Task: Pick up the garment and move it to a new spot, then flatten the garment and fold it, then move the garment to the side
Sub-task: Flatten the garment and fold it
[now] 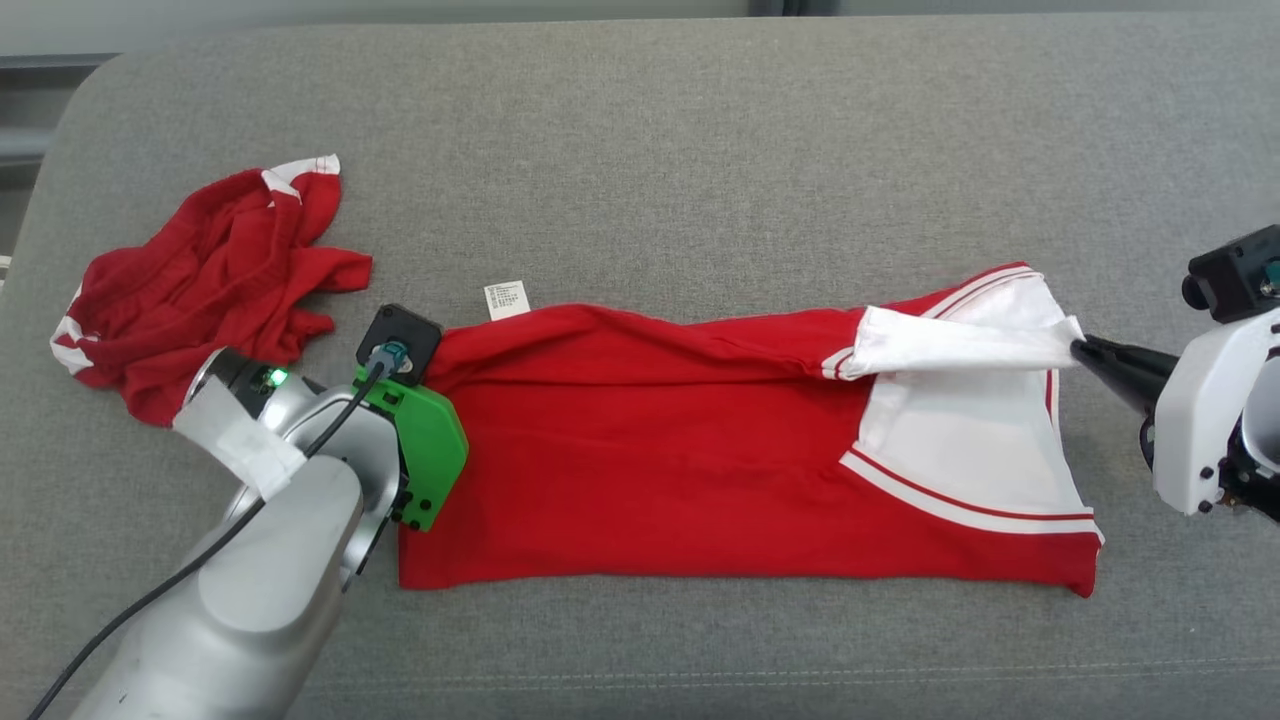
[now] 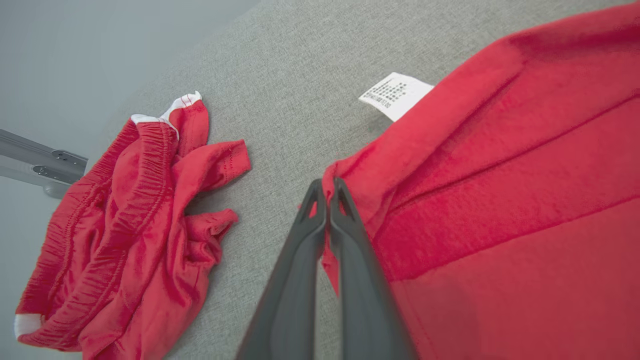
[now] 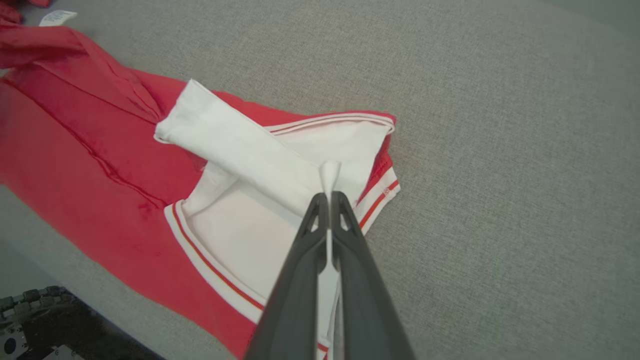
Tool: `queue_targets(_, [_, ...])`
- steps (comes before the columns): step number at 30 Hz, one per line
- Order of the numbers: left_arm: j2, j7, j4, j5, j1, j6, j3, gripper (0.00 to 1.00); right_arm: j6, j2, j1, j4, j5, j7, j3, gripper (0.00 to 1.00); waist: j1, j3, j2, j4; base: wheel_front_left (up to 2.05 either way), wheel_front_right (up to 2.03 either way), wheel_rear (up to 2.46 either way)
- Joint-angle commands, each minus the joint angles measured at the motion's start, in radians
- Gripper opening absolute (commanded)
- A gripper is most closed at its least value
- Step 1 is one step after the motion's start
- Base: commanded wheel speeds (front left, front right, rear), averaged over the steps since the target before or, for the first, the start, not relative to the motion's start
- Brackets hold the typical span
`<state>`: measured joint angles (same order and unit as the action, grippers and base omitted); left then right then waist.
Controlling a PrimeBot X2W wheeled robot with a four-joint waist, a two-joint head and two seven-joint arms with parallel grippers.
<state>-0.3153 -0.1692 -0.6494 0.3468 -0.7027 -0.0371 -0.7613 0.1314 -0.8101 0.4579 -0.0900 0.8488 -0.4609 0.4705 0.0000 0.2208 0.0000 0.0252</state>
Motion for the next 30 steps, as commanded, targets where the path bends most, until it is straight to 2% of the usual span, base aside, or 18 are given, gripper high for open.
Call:
queue_targets(1, [-0.01, 0.007, 0.004, -0.008, 0.02, -0.007, -0.002, 0.0, -0.001, 0.003, -0.017, 0.007, -0.006, -0.004, -0.006, 0.0, 0.0, -0.012, 0.0, -0.006, 0.0, 0.0, 0.0])
queue_targets(9, [-0.04, 0.051, 0.022, -0.018, 0.077, -0.037, -0.013, 0.0, -0.001, 0.032, -0.134, 0.06, 0.014, -0.094, -0.048, 0.0, 0.0, -0.04, 0.0, -0.008, 0.0, 0.0, 0.0])
queue_targets(19, [-0.039, 0.069, -0.014, -0.003, 0.108, -0.048, -0.026, 0.01, -0.001, 0.087, -0.226, 0.104, -0.006, -0.17, -0.082, 0.0, 0.0, -0.053, 0.0, -0.01, 0.0, 0.0, 0.0])
queue_targets(21, [-0.037, 0.072, -0.019, -0.001, 0.108, -0.048, -0.027, 0.09, -0.001, 0.092, -0.241, 0.101, -0.011, -0.186, -0.082, 0.0, 0.0, -0.055, 0.0, -0.009, 0.0, 0.0, 0.0])
queue_targets(22, [-0.034, 0.064, -0.026, 0.005, 0.112, -0.05, -0.027, 0.25, -0.001, 0.093, -0.247, 0.101, -0.015, -0.192, -0.085, 0.0, 0.0, -0.056, 0.0, -0.008, 0.0, 0.0, 0.0])
queue_targets(23, [-0.033, 0.071, -0.025, 0.003, 0.112, -0.052, -0.026, 0.36, -0.001, 0.096, -0.255, 0.101, -0.015, -0.204, -0.082, 0.0, 0.0, -0.057, 0.0, -0.007, 0.0, 0.0, 0.0])
queue_targets(24, [-0.032, 0.074, -0.027, 0.003, 0.114, -0.053, -0.027, 0.44, -0.001, 0.101, -0.264, 0.094, -0.013, -0.212, -0.088, 0.0, 0.0, -0.058, 0.0, -0.006, 0.0, 0.0, 0.0])
queue_targets(25, [-0.031, 0.066, -0.034, 0.01, 0.122, -0.055, -0.027, 1.0, -0.001, 0.102, -0.271, 0.093, -0.02, -0.219, -0.089, 0.06, 0.0, -0.06, 0.0, -0.005, 0.0, 0.0, 0.0])
queue_targets(26, [-0.03, 0.072, -0.037, 0.013, 0.124, -0.056, -0.024, 1.0, -0.001, 0.105, -0.276, 0.09, -0.027, -0.225, -0.093, 1.0, 0.0, -0.063, 0.0, -0.004, 0.0, 0.0, 0.0])
queue_targets(30, [-0.031, 0.074, -0.044, 0.032, 0.137, -0.066, -0.014, 1.0, -0.001, 0.124, -0.299, 0.089, -0.038, -0.231, -0.096, 1.0, 0.0, -0.078, 0.0, 0.001, 0.0, 0.0, 0.0])
